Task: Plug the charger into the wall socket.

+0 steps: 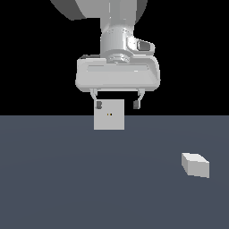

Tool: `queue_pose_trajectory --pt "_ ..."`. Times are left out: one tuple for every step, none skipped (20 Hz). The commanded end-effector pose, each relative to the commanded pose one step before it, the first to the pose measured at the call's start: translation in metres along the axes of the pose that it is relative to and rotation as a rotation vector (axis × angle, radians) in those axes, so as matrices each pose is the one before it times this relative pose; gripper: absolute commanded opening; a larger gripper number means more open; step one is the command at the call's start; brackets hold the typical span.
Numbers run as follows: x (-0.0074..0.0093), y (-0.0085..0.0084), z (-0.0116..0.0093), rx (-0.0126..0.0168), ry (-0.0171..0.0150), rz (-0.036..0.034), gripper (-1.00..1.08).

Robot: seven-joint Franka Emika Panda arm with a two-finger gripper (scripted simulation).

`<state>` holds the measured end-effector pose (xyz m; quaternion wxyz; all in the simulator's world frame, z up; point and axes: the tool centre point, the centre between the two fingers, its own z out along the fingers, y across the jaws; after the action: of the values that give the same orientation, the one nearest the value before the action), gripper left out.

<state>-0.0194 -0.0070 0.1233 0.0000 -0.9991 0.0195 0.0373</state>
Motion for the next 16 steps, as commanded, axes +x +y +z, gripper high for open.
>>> queue_pose_trajectory --pt "0.00000 0.00001 0.00000 0.00000 0.00000 0.00000 1.00" --pt "-0.00003 -0.00002 0.00023 0.00000 0.00000 0.00000 1.00" --pt "-0.00024 0.00068 0.00005 -0.00007 0.00109 0.00129 1.00" --pt "-0.00034 0.00087 0.00033 -0.00007 0.00139 0.00168 1.00" --pt "-0.00048 0.00123 0.00046 -0.00011 0.00197 0.00237 1.00" --pt "-0.00061 0.00155 0.00061 -0.00013 0.00249 0.00300 1.00" --pt "-0.00075 0.00187 0.00076 -0.00016 0.00302 0.00364 1.00" --pt "-0.00089 0.00226 0.00086 -0.00020 0.00363 0.00438 1.00" --pt "-0.00102 0.00258 0.00102 -0.00023 0.00416 0.00501 1.00" --pt "-0.00116 0.00292 0.00115 -0.00026 0.00471 0.00567 1.00" --pt "-0.00129 0.00327 0.00128 -0.00030 0.00527 0.00635 1.00" --pt "-0.00143 0.00361 0.00142 -0.00033 0.00582 0.00700 1.00" --pt "-0.00156 0.00394 0.00156 -0.00037 0.00636 0.00766 1.00" --pt "-0.00169 0.00429 0.00169 -0.00040 0.00692 0.00833 1.00" --pt "-0.00182 0.00463 0.00182 -0.00044 0.00746 0.00898 1.00" --pt "-0.00195 0.00495 0.00196 -0.00047 0.00799 0.00961 1.00"
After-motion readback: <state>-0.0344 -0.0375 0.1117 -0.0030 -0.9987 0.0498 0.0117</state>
